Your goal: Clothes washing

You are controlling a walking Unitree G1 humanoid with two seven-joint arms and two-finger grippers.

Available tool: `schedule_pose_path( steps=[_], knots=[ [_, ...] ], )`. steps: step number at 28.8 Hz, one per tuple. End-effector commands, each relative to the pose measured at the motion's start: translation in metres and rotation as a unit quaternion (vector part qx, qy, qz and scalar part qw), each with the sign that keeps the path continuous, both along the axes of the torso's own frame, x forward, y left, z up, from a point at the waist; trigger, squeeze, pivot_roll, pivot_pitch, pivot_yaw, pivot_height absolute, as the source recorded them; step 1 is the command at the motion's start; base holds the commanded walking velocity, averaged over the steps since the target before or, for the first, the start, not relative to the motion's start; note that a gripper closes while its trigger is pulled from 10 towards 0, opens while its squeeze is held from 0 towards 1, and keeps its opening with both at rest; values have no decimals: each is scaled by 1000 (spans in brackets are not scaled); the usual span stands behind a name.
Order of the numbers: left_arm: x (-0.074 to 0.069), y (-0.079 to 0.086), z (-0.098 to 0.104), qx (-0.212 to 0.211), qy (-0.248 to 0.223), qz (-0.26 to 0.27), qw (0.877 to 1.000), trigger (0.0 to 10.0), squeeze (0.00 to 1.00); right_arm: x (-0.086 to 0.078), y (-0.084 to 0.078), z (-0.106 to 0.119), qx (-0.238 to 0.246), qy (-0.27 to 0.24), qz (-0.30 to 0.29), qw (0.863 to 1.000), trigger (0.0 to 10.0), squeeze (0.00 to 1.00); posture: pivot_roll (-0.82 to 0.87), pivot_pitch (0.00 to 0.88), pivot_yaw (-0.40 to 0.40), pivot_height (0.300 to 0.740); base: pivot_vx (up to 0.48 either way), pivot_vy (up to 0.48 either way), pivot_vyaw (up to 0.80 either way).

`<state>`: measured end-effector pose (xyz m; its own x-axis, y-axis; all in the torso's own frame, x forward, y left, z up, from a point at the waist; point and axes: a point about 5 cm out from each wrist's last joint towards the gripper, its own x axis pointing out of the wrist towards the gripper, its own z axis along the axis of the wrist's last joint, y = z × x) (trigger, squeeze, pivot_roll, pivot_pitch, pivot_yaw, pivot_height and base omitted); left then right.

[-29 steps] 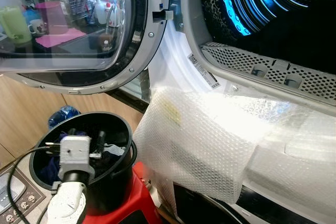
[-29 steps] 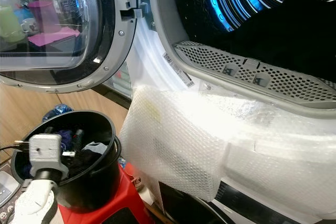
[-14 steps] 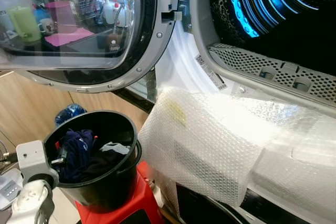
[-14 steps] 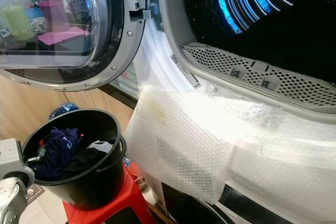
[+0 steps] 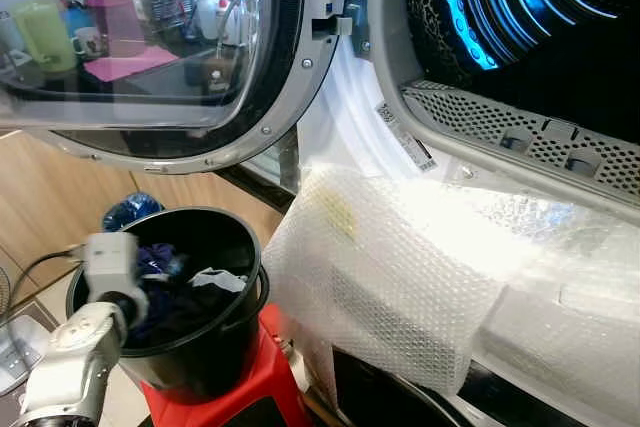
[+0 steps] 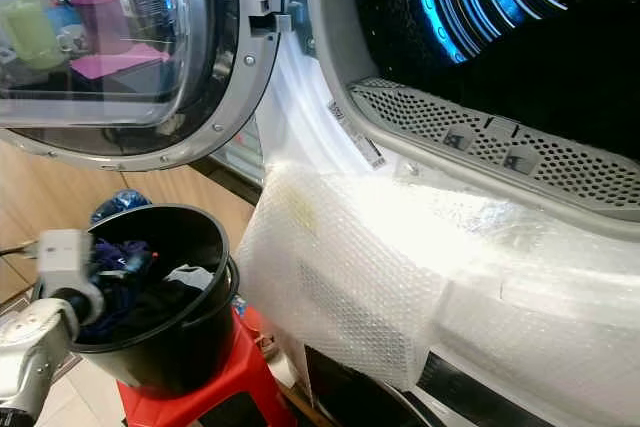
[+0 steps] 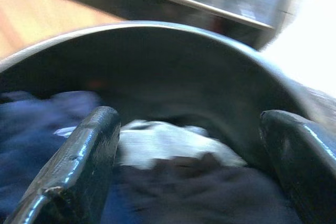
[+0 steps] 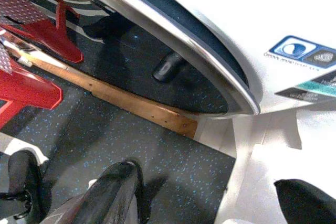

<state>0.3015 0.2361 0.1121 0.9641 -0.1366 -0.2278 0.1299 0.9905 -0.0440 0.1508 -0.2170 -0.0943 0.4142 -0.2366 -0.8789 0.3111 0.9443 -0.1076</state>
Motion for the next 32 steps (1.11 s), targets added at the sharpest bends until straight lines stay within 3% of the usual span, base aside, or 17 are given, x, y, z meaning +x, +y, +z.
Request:
schedule_pose_path(
  steps=[1, 4, 6, 19, 26, 32],
  knots=[
    [2, -3, 3, 3, 6, -17, 1000, 10000, 0, -5, -3, -1, -1, 10, -3, 1000, 10000, 0, 26, 76, -21, 740, 0, 0, 0],
    [0, -10, -2, 4, 34, -41, 999, 10000, 0, -6, 0, -2, -3, 21, 24, 999, 10000, 0, 26, 76, -21, 740, 0, 0, 0],
    [-3, -10, -5, 32, 59, -46, 997, 10000, 0, -7, 1, -3, -6, 27, 35, 999, 10000, 0, 26, 76, -21, 740, 0, 0, 0],
    [-8, 11, -2, 33, 115, 40, 992, 10000, 0, -8, 3, -4, -1, 36, 43, 998, 10000, 0, 29, 52, -4, 740, 0, 0, 0],
    [-18, 19, -16, 37, 147, 68, 986, 10000, 0, -15, 0, -6, -4, 48, 53, 997, 10000, 0, 31, 39, 3, 740, 0, 0, 0],
    [-26, 10, -36, 35, 182, 59, 981, 10000, 0, -20, 2, -8, -6, 56, 66, 996, 10000, 0, 19, 19, 8, 740, 0, 0, 0]
  ],
)
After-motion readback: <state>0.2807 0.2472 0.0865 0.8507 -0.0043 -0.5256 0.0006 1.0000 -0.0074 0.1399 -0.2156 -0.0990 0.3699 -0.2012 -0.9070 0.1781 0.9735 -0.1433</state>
